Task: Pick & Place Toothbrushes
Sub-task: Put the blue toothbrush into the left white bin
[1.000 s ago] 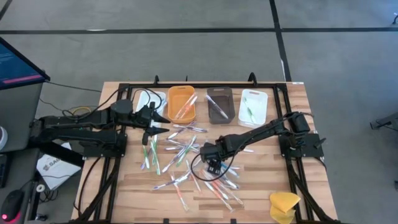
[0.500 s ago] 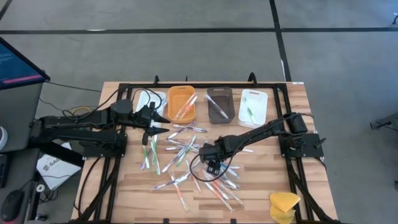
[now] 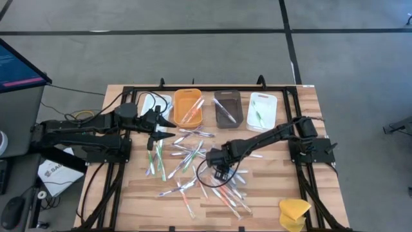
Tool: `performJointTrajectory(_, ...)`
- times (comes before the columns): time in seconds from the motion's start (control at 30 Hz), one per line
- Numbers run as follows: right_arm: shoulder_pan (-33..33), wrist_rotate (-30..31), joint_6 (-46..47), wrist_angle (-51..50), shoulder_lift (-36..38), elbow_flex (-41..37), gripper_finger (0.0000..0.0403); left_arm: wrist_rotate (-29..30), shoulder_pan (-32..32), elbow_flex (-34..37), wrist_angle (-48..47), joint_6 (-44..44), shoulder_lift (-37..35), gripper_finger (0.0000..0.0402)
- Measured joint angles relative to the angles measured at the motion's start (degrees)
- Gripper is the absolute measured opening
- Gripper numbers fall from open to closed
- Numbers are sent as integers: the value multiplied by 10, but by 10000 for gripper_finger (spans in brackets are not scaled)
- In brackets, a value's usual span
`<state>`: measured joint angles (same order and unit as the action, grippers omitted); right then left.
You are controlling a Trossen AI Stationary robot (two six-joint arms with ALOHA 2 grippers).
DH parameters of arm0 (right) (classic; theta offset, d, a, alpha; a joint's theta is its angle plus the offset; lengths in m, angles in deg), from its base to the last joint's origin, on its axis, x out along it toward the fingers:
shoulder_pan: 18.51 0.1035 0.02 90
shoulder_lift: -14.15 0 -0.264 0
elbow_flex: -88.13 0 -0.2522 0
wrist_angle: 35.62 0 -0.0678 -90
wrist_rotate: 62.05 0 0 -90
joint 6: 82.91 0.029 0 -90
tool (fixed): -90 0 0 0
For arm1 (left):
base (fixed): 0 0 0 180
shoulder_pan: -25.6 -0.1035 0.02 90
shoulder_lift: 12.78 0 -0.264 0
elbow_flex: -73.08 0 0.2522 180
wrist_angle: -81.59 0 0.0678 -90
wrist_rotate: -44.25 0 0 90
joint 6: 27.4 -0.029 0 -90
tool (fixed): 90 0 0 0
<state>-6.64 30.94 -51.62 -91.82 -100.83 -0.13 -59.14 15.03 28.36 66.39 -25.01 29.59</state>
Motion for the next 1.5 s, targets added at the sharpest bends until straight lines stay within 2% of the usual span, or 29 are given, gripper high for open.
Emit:
performJointTrajectory(0.2, -1, 3, -15, -15, -1, 12, 53, 0, 0, 0, 0, 0, 0, 169)
performJointTrajectory(0.33, 1, 32, -19, -55, -1, 36, 12, 0, 0, 0, 0, 0, 0, 169)
performJointTrajectory(0.53, 19, 93, -16, -109, -1, 74, 24, 0, 0, 0, -1, 0, 0, 169)
performJointTrajectory(0.73, 39, 140, -14, -141, -1, 103, 8, 0, 0, 0, -2, 0, 0, 169)
performJointTrajectory(0.93, 54, 201, -21, -143, -1, 120, 10, 0, 0, 3, 0, -5, 21, 169)
performJointTrajectory(1.1, 67, 288, -29, -141, -1, 138, 7, 0, 0, 23, -2, -9, 47, 169)
performJointTrajectory(1.27, 78, 325, -42, -134, -1, 156, 5, 0, 0, 32, 3, -12, 54, 169)
performJointTrajectory(1.4, 84, 353, -81, -78, -1, 165, 4, 0, 0, 38, 5, -51, 53, 169)
performJointTrajectory(1.5, 88, 360, -143, 38, -1, 165, 5, -13, 2, 38, 8, -100, 52, 169)
